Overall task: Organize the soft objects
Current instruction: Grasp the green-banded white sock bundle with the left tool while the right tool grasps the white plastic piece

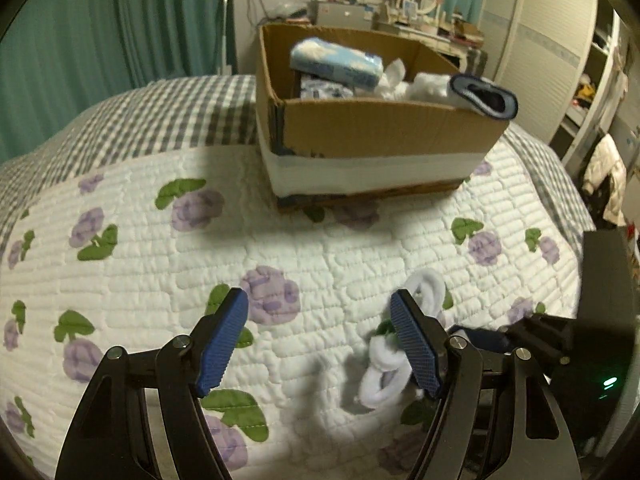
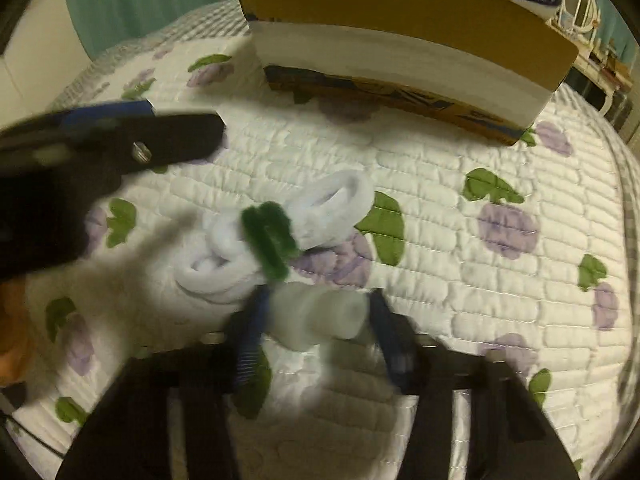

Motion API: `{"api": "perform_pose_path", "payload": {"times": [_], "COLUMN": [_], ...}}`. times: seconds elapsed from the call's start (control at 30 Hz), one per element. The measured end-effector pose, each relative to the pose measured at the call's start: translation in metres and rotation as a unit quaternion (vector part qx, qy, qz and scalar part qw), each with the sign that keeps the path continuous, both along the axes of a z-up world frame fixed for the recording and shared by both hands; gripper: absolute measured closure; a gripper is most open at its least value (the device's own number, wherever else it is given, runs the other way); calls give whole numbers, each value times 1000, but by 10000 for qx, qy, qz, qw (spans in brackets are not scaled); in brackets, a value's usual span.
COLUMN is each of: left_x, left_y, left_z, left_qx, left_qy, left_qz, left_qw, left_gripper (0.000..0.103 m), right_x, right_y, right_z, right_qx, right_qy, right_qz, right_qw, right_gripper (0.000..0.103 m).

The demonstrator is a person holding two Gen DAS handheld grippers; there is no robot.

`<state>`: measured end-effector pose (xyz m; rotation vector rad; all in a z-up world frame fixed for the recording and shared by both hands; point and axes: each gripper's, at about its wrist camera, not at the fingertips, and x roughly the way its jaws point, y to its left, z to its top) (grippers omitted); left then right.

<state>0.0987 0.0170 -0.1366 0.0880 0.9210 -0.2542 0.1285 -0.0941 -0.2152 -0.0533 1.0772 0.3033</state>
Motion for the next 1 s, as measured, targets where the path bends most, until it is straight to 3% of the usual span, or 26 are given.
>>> {"api": "perform_pose_path", "payload": {"times": [0.17, 0.3, 0.5, 0.67, 0.73, 0.77, 0.8, 0.87, 1.0], "left_x": [-5, -12, -17, -16, -13, -12, -12, -16, -23], "left_y": [-12, -26, -49, -67, -72, -73, -74, -74, -71], "left_z": [-6, -9, -22, -38, -47, -54, -58, -57, -47], "left_qx": [65, 174, 112, 410, 595, 677, 758, 830, 863], "left_qy": [90, 106, 352, 347, 391, 478, 502, 368, 218], "left_qz": [-230, -467, -646, -569, -513, -535, -547, -582, -489], "left_qw": [9997, 9987, 9972, 9969, 9961, 9951, 9944, 9942, 9948], "left_gripper": [30, 30, 30, 30, 41, 61, 66, 73, 74], "right_x": [-11, -27, -30, -31, -29, -29, -29, -29, -33], "right_y": [-6, -20, -69, -86, -86, -87, -86, -86, -88], "right_z": [10, 26, 39, 40, 35, 33, 32, 32, 37], "right_qx": [128, -457, -433, -224, -249, -255, -253, -211, -15], "right_qy": [-49, -405, -492, -518, -481, -466, -467, -511, -612], "right_qz": [-41, -375, -1134, -1336, -1322, -1308, -1298, -1275, -1269], "right_qw": [9999, 9974, 9914, 9894, 9897, 9900, 9901, 9903, 9900], "right_gripper": [71, 71, 71, 69, 69, 69, 69, 69, 69]}}
